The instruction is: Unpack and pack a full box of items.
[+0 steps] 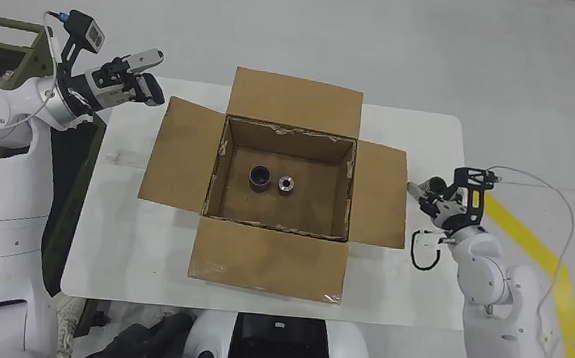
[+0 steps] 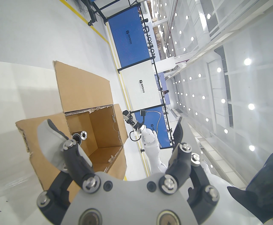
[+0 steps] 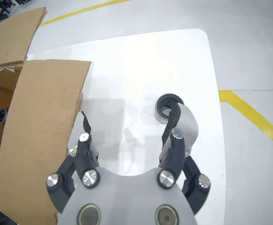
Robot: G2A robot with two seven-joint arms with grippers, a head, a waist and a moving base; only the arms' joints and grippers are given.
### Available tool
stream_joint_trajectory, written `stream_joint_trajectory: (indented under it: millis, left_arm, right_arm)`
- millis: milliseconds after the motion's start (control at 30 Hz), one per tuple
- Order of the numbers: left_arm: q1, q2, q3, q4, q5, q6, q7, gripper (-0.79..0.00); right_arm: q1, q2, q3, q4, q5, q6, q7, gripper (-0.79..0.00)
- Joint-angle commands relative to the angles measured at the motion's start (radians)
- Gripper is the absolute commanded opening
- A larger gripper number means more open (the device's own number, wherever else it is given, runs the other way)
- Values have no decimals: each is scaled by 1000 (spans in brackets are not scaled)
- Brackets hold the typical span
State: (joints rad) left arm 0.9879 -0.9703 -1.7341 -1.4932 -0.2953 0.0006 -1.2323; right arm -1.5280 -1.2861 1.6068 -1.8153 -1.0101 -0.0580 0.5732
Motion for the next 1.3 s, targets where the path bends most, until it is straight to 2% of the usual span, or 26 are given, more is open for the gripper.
stream_joint_trajectory:
  millis: [0, 467, 867, 967, 1000, 1100, 1267]
  left_arm:
    - [0, 0, 0, 0, 0, 0, 0, 0]
    - [0, 0, 0, 0, 0, 0, 0, 0]
    - [0, 0, 0, 0, 0, 0, 0, 0]
    - [0, 0, 0, 0, 0, 0, 0, 0]
    - [0, 0, 0, 0, 0, 0, 0, 0]
    - [0, 0, 0, 0, 0, 0, 0, 0]
    - [0, 0, 0, 0, 0, 0, 0, 0]
  right_arm:
    - [19, 1, 2, 27, 4, 4, 8, -31]
    - [167, 11, -7, 245, 19, 15, 70, -9]
    - [236, 14, -41, 358, 12, 27, 65, -25]
    - [251, 15, -48, 377, 11, 32, 68, -86]
    - [253, 15, -50, 381, 11, 31, 70, -142]
    - [263, 16, -56, 393, 8, 36, 73, -394]
    - [271, 18, -65, 405, -1, 49, 75, -446]
